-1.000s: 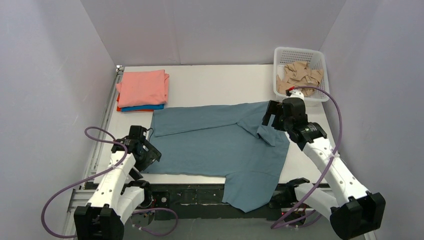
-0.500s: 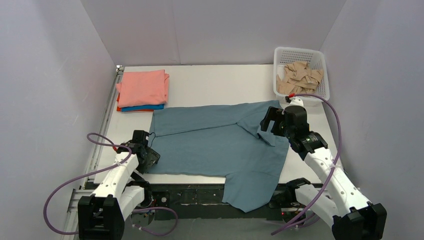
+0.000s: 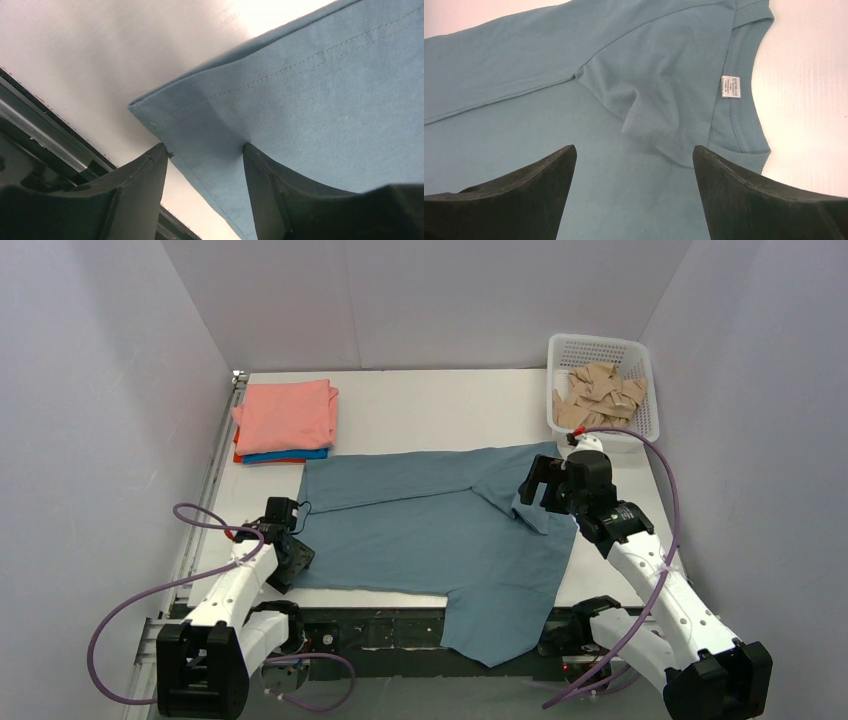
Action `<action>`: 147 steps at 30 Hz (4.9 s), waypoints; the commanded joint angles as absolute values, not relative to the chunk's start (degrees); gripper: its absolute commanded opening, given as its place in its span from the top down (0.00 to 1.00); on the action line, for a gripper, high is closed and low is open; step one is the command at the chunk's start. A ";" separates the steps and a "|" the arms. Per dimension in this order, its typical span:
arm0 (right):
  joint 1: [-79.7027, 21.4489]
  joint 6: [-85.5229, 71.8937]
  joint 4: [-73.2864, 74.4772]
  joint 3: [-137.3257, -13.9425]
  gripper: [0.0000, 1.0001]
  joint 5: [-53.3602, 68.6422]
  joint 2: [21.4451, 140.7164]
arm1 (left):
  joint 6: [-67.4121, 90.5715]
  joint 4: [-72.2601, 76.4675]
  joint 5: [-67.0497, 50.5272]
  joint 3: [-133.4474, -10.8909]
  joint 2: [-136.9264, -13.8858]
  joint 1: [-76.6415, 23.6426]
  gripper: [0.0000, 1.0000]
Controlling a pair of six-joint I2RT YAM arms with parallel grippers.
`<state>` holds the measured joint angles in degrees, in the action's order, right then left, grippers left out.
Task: Fold and stack the t-shirts
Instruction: Grab the side of the flattened tshirt closest away from the robot with both arms, then fold the other side of the tshirt into a rectangle
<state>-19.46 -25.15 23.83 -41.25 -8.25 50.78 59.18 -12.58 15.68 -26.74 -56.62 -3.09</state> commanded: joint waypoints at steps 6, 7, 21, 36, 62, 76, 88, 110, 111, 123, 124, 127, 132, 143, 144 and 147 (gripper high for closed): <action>-19.18 -24.25 25.47 -45.50 0.08 -5.56 52.34 | 62.60 -16.04 16.66 -22.24 -58.77 -2.48 0.49; -19.18 -24.19 25.57 -45.57 0.09 -5.34 52.50 | 62.73 -16.61 16.80 -22.40 -58.60 -2.49 0.54; -19.54 -23.25 29.13 -47.62 0.13 -4.74 53.85 | 63.93 -20.35 17.26 -24.10 -58.95 -2.46 0.72; -41.46 -18.94 41.79 -55.76 0.21 -3.34 60.33 | 61.63 -20.77 15.56 -26.15 -58.89 -2.46 1.00; -83.51 -22.88 43.10 -43.00 0.31 11.11 79.52 | 61.08 -21.60 14.09 -27.22 -59.98 -2.46 1.00; -86.31 -27.54 45.03 -44.55 0.94 1.67 83.90 | 60.17 -21.72 14.62 -28.19 -60.34 -2.48 1.00; -77.55 -30.08 52.90 -49.62 0.99 -10.60 76.05 | 59.83 -25.78 14.24 -30.43 -56.30 -2.46 1.00; -49.15 -12.69 47.71 -66.30 0.99 -22.69 75.58 | 62.05 -30.85 15.12 -44.48 -65.96 -2.47 1.00; -48.45 -12.03 47.35 -66.95 0.99 -23.73 76.09 | 62.05 -30.98 15.05 -45.18 -66.93 -2.47 1.00; -41.91 4.50 35.38 -69.02 0.99 -14.52 80.70 | 63.06 -33.90 14.91 -54.00 -78.95 -1.45 1.00; -41.66 5.20 34.38 -69.22 0.99 -14.18 81.78 | 63.27 -33.93 14.84 -54.62 -79.94 -1.33 1.00; -40.40 5.57 35.34 -73.35 0.99 -16.02 86.44 | 64.30 -34.56 16.05 -56.11 -81.97 -0.89 1.00; -36.83 2.23 33.18 -81.40 0.76 -21.52 96.82 | 63.85 -34.85 17.56 -59.03 -84.34 -0.09 0.53; -35.77 -8.98 36.97 -87.10 0.17 -31.40 99.16 | 54.65 -37.17 10.49 -66.23 -77.45 2.37 0.02; -35.77 -10.63 36.81 -85.32 0.17 -29.54 97.07 | 53.35 -36.24 8.18 -65.81 -77.49 2.37 0.02; -35.74 -14.31 32.91 -76.75 0.16 -18.79 89.63 | 50.50 -32.80 -0.94 -64.24 -78.35 2.35 0.02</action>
<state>-35.64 -7.29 35.92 -83.99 -28.10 99.70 56.27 -29.36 10.35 -65.78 -77.54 2.28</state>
